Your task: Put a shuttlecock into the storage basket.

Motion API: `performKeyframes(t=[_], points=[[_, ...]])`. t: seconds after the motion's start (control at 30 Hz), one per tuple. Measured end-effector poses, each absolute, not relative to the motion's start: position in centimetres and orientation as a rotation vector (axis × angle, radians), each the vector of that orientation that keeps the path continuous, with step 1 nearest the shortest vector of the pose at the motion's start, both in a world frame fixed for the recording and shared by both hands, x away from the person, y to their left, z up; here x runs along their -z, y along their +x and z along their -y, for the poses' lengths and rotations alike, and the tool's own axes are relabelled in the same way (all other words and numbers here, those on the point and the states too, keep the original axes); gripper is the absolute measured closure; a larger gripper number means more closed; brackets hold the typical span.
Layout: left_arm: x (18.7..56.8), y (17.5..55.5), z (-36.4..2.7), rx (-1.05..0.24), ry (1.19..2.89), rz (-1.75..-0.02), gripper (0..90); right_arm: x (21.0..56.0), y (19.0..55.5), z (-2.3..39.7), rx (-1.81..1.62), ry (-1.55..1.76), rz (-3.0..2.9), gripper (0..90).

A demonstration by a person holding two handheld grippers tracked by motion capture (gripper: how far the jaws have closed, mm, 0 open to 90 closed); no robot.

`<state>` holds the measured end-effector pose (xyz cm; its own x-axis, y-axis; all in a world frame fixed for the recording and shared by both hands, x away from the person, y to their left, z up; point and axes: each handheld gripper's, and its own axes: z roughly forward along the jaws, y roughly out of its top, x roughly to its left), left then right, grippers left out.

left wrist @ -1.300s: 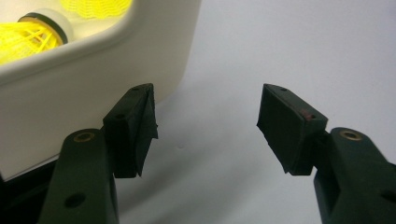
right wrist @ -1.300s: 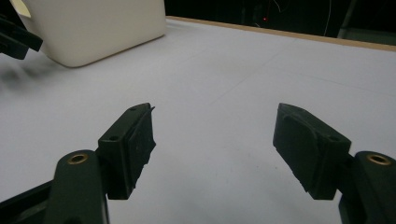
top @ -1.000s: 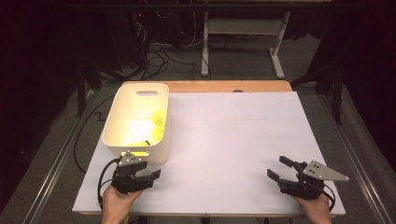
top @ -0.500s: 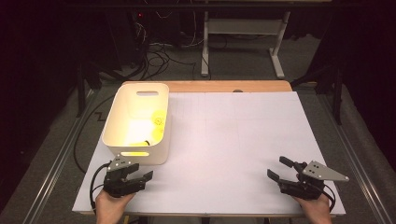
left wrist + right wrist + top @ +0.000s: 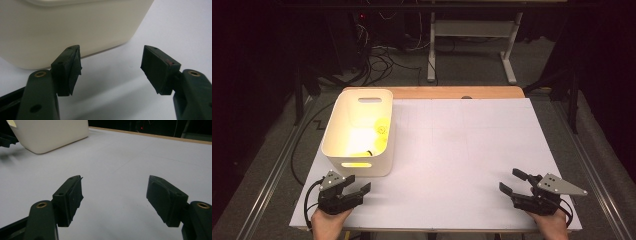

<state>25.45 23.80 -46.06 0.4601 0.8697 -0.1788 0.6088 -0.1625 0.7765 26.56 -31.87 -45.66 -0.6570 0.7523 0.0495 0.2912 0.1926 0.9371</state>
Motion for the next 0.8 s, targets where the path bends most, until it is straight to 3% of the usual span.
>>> performKeyframes(t=[0.8], points=[[46.72, 24.73, -24.69, -0.438, 1.782, -1.265, 32.8, 45.65, 26.08, 32.31, -1.490, 0.997, -2.038, 29.6]])
